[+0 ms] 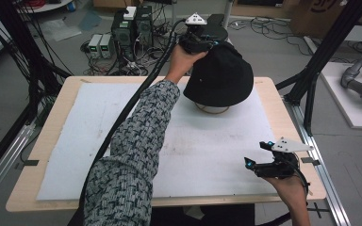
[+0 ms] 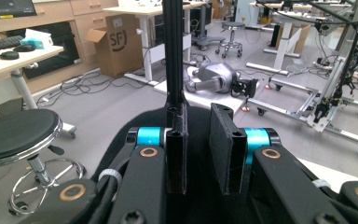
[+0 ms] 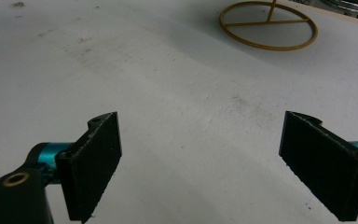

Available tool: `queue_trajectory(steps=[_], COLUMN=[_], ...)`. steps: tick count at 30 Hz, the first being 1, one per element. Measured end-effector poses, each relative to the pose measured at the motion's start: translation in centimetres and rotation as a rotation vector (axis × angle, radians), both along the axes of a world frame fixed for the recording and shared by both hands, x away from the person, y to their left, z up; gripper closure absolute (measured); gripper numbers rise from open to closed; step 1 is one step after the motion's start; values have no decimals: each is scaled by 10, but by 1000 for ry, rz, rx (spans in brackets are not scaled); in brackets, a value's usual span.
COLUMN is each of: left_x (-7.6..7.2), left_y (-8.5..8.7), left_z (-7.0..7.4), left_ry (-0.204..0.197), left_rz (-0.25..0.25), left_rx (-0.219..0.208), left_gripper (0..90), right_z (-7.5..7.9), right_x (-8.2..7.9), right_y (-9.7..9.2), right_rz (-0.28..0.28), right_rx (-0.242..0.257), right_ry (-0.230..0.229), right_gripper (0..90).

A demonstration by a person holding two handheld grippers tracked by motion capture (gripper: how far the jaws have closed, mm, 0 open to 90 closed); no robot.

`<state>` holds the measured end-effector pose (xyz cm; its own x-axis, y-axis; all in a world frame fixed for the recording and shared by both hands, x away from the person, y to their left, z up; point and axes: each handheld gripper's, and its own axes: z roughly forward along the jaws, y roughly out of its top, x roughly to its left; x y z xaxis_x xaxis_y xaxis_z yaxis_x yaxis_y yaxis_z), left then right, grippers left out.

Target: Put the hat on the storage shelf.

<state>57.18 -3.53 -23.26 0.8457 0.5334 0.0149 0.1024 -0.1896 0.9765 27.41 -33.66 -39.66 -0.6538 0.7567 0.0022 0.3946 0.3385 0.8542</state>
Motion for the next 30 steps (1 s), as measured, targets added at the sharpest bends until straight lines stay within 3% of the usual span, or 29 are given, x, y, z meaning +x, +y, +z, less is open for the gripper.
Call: queue_trajectory(steps=[5, 15, 30], left_x=[-1, -8, -26], left_y=[6, 20, 56], left_z=[4, 10, 38], left_ry=[5, 15, 18], left_rz=[2, 16, 75], left_rx=[-3, 43, 98], left_gripper=[730, 667, 606], right_z=[0, -2, 0], right_x=[0, 4, 22], right_y=[0, 5, 23], right_rz=[0, 10, 61], right_rx=[1, -2, -4], right_ry=[-1, 6, 5], right_gripper=[127, 127, 127])
